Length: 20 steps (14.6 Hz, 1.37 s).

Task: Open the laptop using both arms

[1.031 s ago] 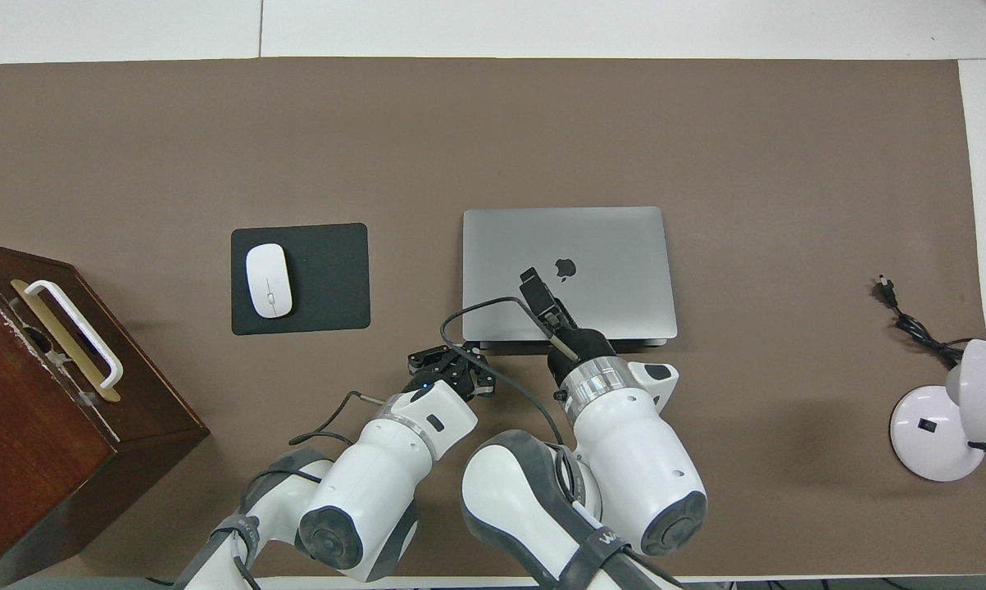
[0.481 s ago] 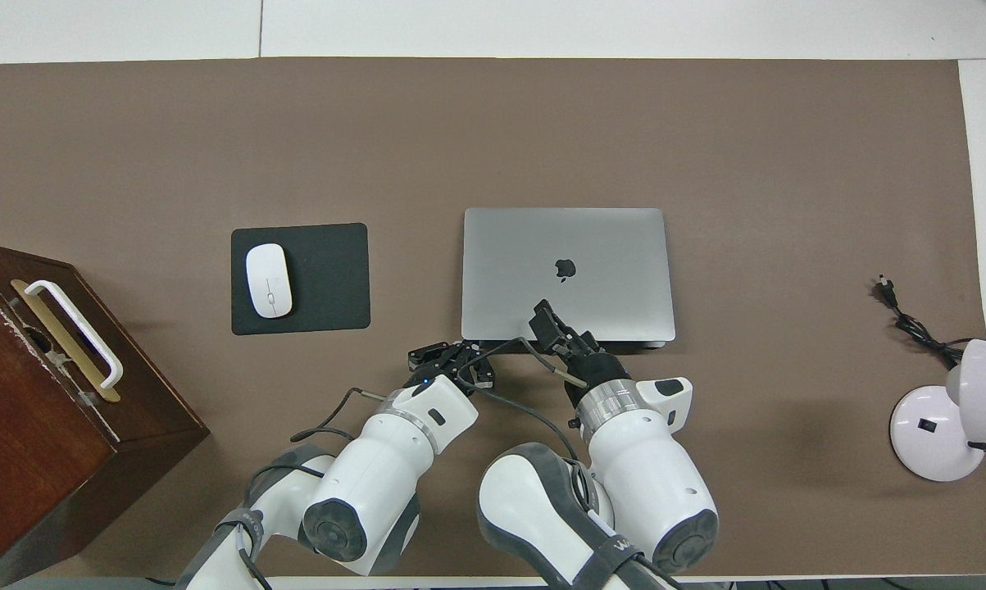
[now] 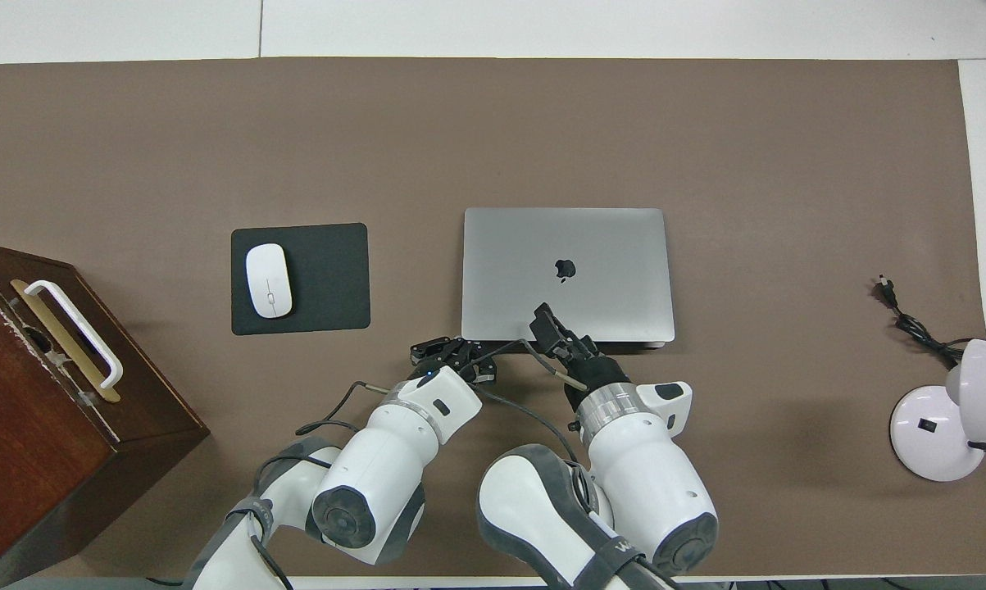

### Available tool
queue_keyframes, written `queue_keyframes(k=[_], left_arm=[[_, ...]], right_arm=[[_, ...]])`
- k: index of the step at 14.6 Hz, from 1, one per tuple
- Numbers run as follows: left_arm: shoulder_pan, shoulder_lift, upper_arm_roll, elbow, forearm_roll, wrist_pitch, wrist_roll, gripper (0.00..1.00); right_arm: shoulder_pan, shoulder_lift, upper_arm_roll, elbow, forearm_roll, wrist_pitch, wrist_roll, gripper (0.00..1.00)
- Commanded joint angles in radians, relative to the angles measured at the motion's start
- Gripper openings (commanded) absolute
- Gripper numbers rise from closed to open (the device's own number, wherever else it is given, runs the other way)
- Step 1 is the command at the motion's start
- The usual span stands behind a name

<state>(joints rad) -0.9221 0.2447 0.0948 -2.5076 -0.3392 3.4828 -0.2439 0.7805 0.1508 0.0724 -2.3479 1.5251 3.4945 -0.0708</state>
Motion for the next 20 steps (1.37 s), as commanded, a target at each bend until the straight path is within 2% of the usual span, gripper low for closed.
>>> queue_keyframes(k=[1, 9, 20], left_arm=[[0.005, 0.031, 0.002, 0.035, -0.021, 0.022, 0.018, 0.00], [0.020, 0.033, 0.005, 0.024, -0.020, 0.022, 0.109, 0.00], [0.011, 0.028, 0.005, -0.008, -0.018, 0.024, 0.110, 0.00]], right_arm=[[0.022, -0.043, 0.003, -0.028, 0.050, -0.015, -0.038, 1.00], [0.046, -0.060, 0.014, -0.040, 0.121, -0.140, -0.092, 1.00], [-0.003, -0.045, 0.012, -0.044, 0.121, -0.166, -0.191, 1.00]])
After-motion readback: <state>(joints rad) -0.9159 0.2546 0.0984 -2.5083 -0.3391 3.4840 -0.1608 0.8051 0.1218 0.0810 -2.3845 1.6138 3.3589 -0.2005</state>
